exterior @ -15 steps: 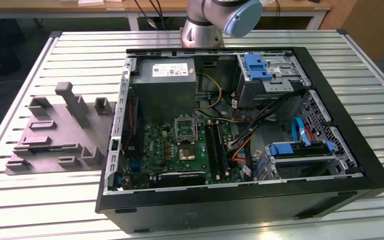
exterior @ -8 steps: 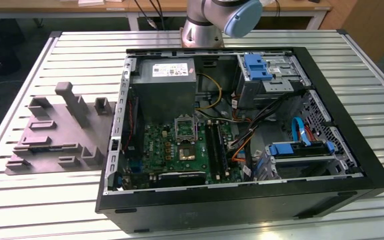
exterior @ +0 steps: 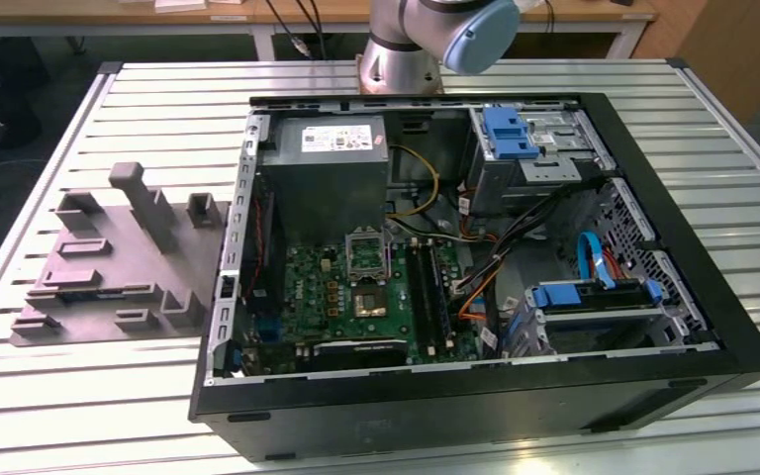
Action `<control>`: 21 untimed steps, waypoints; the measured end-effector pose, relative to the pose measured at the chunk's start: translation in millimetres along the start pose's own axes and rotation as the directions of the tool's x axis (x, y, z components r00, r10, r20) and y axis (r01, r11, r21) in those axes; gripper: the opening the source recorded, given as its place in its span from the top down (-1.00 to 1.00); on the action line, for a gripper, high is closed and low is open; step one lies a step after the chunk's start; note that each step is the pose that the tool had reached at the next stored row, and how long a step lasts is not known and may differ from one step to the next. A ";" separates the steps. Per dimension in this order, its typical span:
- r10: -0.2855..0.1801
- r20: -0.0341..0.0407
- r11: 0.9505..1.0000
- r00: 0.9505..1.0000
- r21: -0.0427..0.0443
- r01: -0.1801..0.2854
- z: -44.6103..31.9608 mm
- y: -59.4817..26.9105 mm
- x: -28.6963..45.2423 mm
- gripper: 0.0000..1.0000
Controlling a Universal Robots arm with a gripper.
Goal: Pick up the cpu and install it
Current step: 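Pick up the cpu and move it towards the insertion slot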
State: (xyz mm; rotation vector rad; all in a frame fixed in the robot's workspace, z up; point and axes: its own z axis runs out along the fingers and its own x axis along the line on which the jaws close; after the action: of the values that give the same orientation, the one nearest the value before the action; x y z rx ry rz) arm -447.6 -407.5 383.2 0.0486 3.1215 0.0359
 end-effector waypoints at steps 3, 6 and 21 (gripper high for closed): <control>0.000 0.000 1.000 1.000 0.000 0.000 -0.1 0.0 -1.2 0.06; 0.000 0.000 1.000 1.000 0.000 0.000 0.0 0.1 -2.3 0.06; 0.000 0.000 1.000 1.000 0.000 0.000 0.2 0.3 -9.6 0.06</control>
State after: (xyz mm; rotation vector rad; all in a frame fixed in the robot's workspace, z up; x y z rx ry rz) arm -438.0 -407.5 383.2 0.0484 3.1215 0.0360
